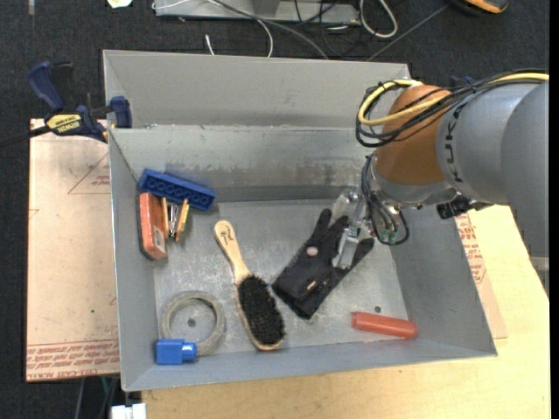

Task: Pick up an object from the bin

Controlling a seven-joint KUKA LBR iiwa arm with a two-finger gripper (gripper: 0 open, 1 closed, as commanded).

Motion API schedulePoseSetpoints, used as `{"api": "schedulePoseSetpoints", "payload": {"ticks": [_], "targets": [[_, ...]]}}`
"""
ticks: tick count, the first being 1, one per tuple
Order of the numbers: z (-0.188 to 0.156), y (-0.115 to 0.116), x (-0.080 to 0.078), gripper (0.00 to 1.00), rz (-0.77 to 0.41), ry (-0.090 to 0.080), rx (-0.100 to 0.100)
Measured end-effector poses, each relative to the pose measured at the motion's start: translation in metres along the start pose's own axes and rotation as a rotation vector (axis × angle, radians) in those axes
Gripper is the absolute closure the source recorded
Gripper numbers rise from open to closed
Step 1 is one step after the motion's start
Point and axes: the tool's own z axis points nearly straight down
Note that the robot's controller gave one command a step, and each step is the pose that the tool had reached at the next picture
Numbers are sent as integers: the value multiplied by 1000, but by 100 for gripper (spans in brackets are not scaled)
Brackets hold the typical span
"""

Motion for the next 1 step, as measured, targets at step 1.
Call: {"api": "schedulePoseSetpoints", "payload": {"ticks": [1], "targets": [[4,13,-11,100,189,-4,-3]]}}
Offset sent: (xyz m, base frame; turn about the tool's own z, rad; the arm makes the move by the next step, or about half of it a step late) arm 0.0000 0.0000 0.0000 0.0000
